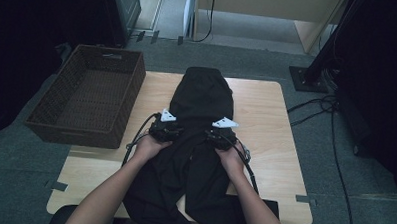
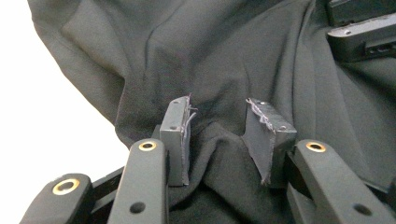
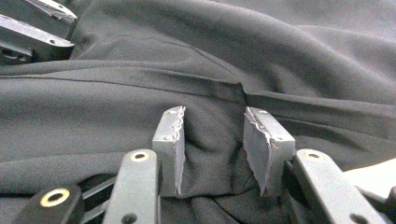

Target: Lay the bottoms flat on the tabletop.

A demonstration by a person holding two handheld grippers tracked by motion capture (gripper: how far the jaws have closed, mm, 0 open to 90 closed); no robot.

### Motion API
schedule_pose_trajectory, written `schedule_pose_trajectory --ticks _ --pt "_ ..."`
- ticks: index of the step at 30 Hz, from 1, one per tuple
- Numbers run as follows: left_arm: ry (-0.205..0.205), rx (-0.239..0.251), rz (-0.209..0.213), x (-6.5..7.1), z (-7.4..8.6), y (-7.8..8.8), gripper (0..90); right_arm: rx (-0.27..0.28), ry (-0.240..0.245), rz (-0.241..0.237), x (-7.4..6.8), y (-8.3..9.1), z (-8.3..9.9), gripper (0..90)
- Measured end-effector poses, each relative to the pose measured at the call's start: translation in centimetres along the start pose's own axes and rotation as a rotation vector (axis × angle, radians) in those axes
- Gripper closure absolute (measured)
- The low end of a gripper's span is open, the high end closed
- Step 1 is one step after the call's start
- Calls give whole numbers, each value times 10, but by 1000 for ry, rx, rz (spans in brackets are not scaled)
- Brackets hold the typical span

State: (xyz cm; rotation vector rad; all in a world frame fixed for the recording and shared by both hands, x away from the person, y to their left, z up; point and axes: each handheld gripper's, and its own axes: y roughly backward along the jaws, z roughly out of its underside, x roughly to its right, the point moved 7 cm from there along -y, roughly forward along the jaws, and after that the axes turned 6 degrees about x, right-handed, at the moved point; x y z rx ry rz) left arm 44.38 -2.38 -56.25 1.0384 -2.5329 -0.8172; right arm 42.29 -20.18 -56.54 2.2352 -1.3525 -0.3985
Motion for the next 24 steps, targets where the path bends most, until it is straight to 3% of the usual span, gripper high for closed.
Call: schedule_pose_trajectory --ticks 10,14,16,21,24 --pt "29 -2 -26 -20 -15 -18 609 5 -12 12 11 -22 -14 593" --pt "87 16 -24 -28 -21 -24 604 4 -21 20 17 -30 -20 591" --pt "110 3 -11 -30 -23 -24 588 5 -24 18 19 -33 -22 585" --pt "81 31 18 -24 -31 -4 571 1 -62 -14 18 -25 -26 517" --pt "24 43 19 -17 -31 15 559 61 -63 -21 16 -4 -37 516"
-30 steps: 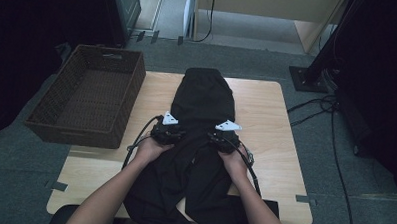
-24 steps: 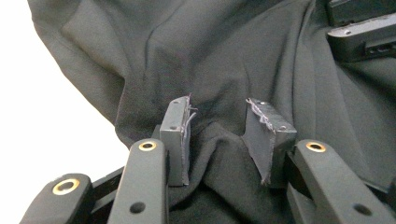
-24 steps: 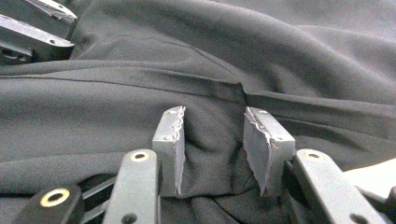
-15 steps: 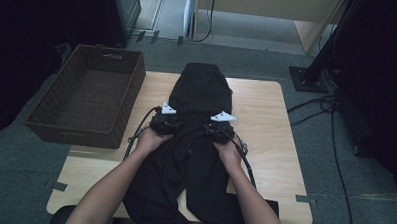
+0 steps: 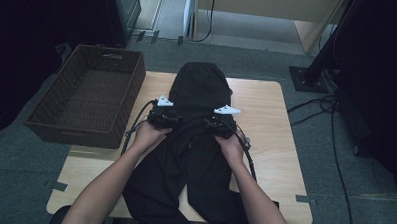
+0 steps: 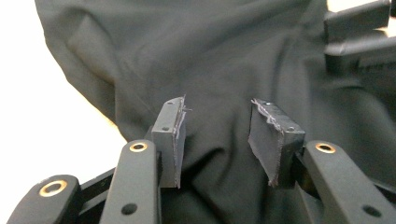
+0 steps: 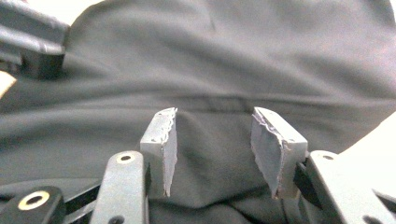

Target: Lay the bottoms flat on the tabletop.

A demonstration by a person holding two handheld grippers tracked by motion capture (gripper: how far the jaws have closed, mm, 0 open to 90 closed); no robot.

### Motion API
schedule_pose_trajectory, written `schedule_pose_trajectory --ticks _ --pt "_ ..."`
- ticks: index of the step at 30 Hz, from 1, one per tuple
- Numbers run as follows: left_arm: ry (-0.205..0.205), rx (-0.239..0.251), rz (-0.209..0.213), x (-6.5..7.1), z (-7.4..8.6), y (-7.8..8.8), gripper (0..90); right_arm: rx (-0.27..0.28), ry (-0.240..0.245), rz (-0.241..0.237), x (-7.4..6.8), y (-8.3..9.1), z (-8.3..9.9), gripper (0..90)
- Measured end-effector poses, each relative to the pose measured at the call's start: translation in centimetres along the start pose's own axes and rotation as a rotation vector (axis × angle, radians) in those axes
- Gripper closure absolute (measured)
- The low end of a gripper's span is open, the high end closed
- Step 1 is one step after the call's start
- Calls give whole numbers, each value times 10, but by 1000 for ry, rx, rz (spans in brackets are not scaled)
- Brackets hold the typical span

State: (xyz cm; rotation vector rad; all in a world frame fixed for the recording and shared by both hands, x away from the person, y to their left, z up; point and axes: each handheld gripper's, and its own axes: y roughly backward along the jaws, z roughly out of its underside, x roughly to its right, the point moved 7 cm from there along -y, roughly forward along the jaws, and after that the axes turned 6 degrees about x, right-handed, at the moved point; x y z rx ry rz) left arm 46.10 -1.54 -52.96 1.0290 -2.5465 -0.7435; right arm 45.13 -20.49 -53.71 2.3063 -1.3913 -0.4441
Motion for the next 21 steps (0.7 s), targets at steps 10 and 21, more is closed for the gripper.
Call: schedule_pose_trajectory --ticks 10,21 --pt "-58 -44 74 34 32 42 538 -25 83 -41 -25 48 22 518" --pt "-33 -65 87 36 61 43 548 -78 100 -38 -32 58 61 501"
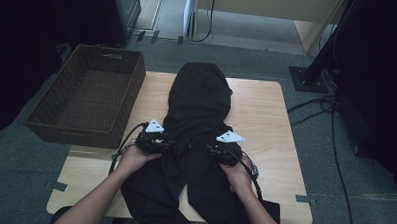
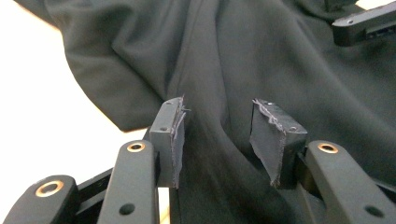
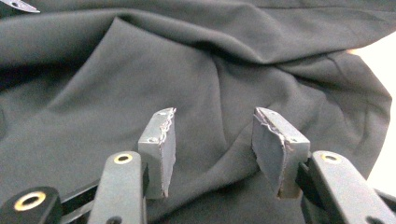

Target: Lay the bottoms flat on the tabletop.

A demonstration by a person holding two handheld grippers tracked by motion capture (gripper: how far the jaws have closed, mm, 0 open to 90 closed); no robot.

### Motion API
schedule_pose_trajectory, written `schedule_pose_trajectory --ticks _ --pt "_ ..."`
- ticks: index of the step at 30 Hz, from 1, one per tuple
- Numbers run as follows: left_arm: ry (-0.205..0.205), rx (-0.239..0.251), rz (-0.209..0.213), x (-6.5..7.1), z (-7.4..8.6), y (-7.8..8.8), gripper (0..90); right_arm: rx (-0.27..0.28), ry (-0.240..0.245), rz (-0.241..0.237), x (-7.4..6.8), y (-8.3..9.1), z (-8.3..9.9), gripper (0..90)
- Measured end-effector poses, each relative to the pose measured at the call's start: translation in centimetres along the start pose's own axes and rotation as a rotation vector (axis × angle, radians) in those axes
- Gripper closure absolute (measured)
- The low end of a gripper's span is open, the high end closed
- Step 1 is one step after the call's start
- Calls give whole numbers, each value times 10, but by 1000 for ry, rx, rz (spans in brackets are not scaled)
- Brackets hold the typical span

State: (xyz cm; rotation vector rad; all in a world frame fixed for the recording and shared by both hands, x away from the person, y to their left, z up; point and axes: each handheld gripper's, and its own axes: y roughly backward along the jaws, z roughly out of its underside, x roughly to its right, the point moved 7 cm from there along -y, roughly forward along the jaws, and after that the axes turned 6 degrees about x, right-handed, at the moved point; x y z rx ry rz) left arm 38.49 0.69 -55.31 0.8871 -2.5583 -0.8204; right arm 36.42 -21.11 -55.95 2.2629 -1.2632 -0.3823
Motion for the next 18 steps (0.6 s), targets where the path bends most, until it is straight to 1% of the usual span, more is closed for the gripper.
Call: schedule_pose_trajectory --ticks 1,3,4,8,9,13,17,18 --pt "2 -5 3 1 2 -1 548 -4 9 2 0 0 1 500" --pt "-12 -15 -2 2 6 -3 548 -11 10 5 -1 -2 4 499" --pt "-18 -23 -3 2 7 -3 548 -7 1 5 -2 -3 5 501" --pt "-19 -14 -4 1 7 -4 549 -2 -30 -11 0 -4 6 495" --pt "-25 -14 -7 1 7 -4 549 2 -34 -15 0 -4 7 495" --pt "-51 -7 -25 2 7 -6 550 3 -32 -13 0 -4 7 497" --pt "-36 11 -33 1 5 -9 554 6 -31 -7 2 -5 6 509" --pt "-38 11 -36 0 5 -10 555 5 -32 -7 2 -6 5 512"
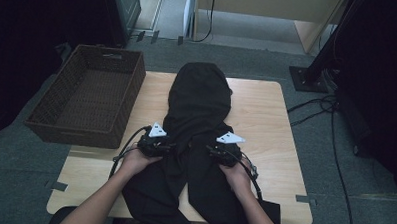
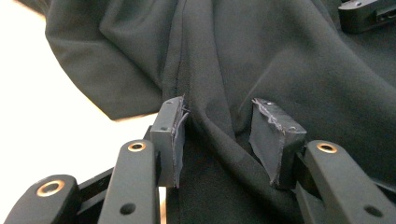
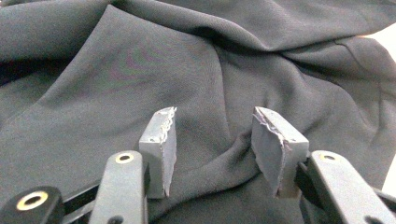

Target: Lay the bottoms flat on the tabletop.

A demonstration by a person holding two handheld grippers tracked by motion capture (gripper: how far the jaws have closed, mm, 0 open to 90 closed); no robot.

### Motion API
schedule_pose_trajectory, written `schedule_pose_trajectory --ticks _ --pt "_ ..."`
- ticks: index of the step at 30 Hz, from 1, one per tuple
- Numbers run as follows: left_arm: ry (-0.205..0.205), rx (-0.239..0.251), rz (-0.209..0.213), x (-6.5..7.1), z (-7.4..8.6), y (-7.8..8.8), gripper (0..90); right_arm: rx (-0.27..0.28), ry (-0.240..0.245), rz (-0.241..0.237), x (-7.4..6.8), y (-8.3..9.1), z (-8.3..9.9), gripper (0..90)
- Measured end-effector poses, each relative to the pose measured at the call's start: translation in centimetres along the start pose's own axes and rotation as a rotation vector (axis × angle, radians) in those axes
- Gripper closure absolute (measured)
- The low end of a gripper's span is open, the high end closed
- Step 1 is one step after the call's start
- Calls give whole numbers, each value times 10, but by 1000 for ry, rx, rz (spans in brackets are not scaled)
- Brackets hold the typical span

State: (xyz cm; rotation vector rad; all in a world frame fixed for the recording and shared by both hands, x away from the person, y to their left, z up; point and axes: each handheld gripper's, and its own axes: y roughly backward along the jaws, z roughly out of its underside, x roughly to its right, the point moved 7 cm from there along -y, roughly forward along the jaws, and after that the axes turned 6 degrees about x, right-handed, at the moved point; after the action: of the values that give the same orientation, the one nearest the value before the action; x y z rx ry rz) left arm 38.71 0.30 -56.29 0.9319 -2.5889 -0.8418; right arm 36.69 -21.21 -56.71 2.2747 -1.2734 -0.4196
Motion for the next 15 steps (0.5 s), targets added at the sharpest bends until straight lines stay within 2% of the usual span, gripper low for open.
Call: schedule_pose_trajectory --ticks 7,15 --pt "7 1 -7 -6 -7 -9 560 -1 -10 7 4 -7 -5 517" --pt "30 12 -25 -21 -19 -24 559 0 -18 18 12 -23 -16 515"
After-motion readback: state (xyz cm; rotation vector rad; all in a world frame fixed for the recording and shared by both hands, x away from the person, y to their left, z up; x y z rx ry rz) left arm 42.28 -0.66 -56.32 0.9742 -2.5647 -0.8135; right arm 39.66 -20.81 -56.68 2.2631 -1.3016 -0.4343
